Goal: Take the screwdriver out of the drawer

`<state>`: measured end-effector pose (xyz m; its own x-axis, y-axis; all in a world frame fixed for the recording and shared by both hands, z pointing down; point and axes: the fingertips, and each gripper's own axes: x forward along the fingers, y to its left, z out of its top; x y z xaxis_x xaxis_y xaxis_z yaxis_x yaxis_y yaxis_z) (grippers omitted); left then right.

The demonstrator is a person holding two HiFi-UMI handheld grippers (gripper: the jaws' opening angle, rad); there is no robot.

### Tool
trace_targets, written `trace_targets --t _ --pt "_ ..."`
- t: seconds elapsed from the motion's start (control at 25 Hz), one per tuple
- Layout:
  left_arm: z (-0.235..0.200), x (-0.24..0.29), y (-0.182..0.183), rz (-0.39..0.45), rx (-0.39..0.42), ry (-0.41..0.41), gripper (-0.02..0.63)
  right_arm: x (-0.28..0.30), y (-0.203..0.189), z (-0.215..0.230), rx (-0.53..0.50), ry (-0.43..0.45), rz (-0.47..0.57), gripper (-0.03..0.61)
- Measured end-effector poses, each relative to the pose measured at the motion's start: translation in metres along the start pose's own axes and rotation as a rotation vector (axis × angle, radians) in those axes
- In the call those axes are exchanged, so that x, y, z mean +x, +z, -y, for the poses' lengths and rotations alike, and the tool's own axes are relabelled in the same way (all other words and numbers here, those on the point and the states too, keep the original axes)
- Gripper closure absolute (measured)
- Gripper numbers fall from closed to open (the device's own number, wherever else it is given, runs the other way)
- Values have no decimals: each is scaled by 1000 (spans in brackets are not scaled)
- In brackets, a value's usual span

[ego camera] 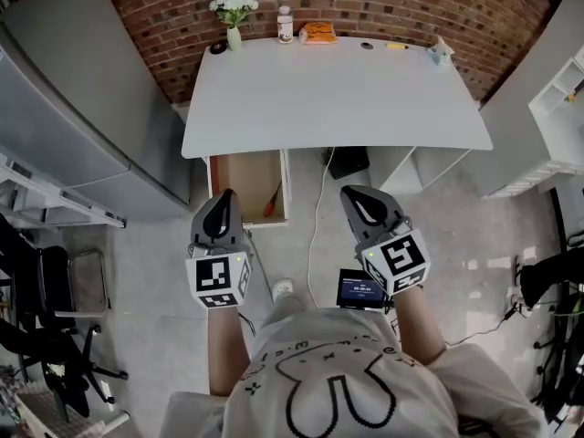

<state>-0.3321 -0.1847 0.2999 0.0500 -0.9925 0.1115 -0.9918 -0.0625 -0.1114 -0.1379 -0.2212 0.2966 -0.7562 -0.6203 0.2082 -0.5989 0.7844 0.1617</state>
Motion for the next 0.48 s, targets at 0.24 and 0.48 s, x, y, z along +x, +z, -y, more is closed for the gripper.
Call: trace_targets --t 0.24,0.48 --pt "-19 46 -23 -38 -37 -135 601 33 -8 7 47 -108 -53 558" --pt "-30 71 -49 -80 -55 -216 601 48 -26 7 97 -190 -100 558"
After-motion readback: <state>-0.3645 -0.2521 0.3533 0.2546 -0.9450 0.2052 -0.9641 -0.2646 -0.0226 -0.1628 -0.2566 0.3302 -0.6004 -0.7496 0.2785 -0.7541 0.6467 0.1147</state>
